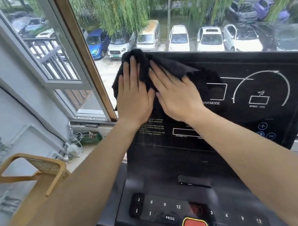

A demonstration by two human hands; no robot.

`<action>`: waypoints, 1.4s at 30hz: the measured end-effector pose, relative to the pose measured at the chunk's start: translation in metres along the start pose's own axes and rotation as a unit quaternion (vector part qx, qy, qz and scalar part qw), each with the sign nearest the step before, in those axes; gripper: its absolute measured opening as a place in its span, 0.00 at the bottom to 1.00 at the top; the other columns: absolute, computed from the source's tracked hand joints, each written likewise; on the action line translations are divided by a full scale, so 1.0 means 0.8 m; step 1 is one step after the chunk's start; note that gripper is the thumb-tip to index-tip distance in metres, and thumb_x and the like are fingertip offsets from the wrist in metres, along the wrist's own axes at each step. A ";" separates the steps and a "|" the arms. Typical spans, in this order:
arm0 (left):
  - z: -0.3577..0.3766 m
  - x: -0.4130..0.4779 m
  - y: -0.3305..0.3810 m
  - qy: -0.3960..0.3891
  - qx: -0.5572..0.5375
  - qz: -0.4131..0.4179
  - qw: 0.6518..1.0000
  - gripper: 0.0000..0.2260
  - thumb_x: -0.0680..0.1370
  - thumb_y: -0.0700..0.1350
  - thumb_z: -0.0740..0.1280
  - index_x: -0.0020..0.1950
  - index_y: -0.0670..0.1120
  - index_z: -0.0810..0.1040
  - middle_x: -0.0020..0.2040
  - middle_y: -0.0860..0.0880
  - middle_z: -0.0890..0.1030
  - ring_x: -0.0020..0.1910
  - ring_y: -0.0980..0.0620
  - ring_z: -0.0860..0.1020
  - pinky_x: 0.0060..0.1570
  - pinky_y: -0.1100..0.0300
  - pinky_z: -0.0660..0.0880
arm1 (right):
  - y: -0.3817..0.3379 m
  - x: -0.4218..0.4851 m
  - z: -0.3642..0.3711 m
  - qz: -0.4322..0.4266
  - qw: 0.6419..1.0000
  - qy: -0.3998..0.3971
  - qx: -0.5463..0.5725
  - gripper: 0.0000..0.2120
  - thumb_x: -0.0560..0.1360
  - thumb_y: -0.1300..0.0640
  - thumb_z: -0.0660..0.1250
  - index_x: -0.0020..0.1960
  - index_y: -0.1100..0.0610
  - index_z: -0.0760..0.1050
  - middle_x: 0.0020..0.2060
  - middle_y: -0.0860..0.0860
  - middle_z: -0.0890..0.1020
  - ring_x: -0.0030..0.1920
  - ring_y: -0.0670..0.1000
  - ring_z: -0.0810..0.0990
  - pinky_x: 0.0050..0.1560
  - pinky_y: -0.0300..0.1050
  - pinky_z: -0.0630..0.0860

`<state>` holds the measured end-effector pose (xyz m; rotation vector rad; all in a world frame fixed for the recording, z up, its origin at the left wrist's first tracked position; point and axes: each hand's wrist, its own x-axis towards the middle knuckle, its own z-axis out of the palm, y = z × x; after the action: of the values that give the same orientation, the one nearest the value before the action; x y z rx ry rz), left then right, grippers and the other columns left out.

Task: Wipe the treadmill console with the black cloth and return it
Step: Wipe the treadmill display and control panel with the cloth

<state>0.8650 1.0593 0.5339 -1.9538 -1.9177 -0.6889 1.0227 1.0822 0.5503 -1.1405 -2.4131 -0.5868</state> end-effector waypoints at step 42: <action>0.036 0.005 0.264 0.012 0.011 0.175 0.984 0.33 0.84 0.57 0.52 0.81 0.39 0.46 0.82 0.41 0.44 0.81 0.40 0.47 0.78 0.44 0.46 | 0.216 -0.196 -0.038 0.190 0.981 0.002 -0.042 0.36 0.81 0.46 0.58 0.82 0.58 0.50 0.82 0.54 0.52 0.80 0.55 0.59 0.72 0.59 0.65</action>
<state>1.0778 1.0681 0.5344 -2.1803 -1.5020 -0.5828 1.2560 1.0687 0.5275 -1.5831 -2.1008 -0.5658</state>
